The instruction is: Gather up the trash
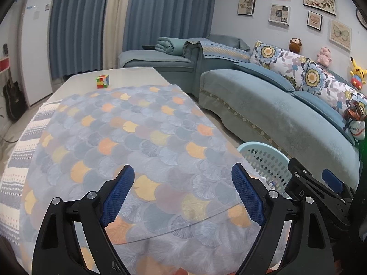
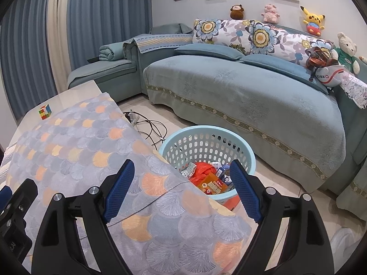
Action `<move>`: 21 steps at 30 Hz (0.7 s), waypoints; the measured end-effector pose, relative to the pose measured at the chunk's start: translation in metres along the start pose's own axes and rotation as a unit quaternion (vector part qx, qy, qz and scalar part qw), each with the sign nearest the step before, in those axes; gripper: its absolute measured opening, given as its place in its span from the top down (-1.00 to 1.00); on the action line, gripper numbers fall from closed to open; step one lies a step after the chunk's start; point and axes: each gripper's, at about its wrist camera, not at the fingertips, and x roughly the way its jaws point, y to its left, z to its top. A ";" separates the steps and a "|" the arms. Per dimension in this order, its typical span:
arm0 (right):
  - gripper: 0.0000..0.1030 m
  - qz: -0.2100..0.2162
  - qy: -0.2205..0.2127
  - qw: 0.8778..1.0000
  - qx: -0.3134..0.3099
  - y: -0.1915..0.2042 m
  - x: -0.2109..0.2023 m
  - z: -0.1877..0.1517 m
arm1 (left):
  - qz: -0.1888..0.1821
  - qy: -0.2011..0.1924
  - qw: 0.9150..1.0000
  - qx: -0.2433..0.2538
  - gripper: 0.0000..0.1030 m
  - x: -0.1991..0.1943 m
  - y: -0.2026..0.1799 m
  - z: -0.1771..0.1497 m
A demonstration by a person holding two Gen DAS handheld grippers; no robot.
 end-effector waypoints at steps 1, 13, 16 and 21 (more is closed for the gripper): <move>-0.56 0.000 0.000 1.000 0.000 0.000 0.000 0.000 | 0.000 0.000 1.000 0.000 -0.63 0.000 0.000 0.000; -0.56 0.000 0.004 1.000 0.001 0.000 0.001 0.001 | -0.001 0.001 1.000 0.001 -0.63 0.001 0.001 0.001; -0.56 0.001 0.009 1.000 0.006 -0.001 0.003 0.004 | 0.001 0.000 1.000 0.002 -0.63 0.000 0.000 0.002; -0.56 0.000 0.006 1.000 0.003 0.000 0.002 0.006 | 0.018 -0.006 1.000 0.003 -0.65 -0.001 0.004 0.004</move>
